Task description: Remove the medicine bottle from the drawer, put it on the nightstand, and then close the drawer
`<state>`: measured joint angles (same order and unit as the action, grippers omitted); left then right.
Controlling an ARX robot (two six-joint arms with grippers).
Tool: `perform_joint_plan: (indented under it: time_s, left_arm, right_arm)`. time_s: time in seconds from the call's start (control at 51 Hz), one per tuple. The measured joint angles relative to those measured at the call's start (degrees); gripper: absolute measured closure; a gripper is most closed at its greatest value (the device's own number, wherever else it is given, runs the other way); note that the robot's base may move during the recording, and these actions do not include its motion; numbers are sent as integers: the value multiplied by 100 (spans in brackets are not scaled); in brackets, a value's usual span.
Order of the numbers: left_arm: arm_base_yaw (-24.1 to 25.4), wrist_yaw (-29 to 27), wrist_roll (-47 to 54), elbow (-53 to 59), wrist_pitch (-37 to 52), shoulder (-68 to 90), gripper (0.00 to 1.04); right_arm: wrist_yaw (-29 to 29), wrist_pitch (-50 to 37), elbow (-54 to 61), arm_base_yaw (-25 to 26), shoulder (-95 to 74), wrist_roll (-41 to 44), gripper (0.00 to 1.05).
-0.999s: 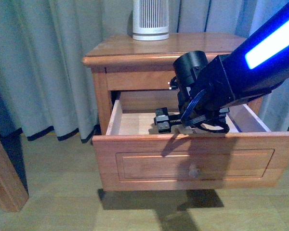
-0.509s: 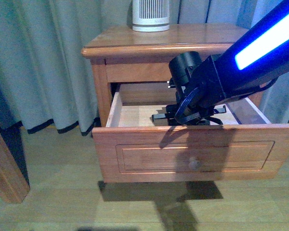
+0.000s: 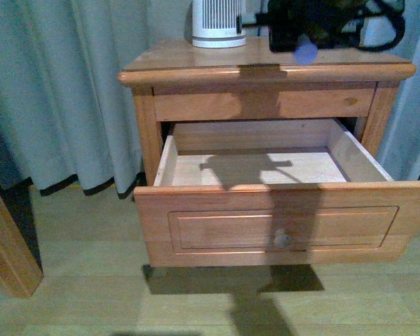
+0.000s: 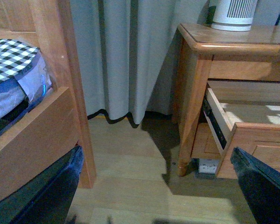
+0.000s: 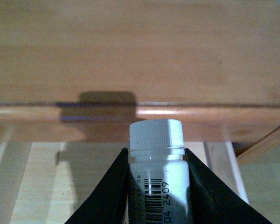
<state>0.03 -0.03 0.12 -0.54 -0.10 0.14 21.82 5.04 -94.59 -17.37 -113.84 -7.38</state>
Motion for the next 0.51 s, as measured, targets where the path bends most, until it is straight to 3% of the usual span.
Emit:
perform_joint_plan:
  time_s: [0.137, 0.509]
  left_arm:
    - [0, 0, 0, 0, 0, 0, 7]
    - [-2, 0, 0, 0, 0, 0, 7]
  right_arm:
    - [74, -7, -553, 129, -63, 339, 74]
    - [428, 835, -3672, 1032, -2079, 693, 74]
